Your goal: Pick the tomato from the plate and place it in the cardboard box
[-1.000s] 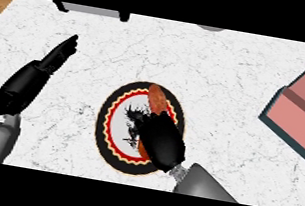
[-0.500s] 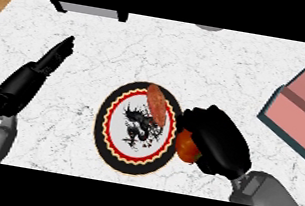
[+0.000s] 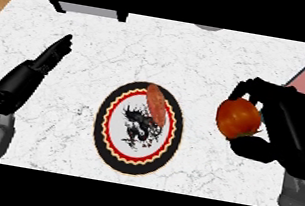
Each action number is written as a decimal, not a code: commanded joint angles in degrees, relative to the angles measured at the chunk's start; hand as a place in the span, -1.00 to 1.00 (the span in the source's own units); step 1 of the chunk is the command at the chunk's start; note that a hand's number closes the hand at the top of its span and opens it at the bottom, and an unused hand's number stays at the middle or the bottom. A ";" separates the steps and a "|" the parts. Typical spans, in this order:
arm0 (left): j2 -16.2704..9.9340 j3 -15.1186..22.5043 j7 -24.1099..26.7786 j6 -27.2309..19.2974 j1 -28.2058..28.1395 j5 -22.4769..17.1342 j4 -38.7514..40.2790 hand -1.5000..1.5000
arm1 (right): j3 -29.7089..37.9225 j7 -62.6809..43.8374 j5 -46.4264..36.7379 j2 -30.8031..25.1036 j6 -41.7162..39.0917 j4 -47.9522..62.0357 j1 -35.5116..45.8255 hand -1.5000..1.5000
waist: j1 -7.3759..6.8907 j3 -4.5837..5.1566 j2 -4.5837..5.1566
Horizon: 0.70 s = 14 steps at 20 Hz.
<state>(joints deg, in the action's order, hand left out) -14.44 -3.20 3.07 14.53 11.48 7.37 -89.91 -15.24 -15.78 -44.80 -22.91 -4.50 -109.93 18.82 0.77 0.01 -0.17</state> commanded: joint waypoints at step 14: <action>2.57 1.98 0.94 0.01 0.23 1.68 1.54 0.00 | 22.56 10.38 5.07 -12.63 -4.14 34.33 14.28 1.00 | -1.55 0.00 0.49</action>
<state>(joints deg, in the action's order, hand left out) -12.95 -1.97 2.96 14.60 11.52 8.53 -90.65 7.93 -8.43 -37.79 -33.17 -7.01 -84.19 29.80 -0.62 -0.02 0.22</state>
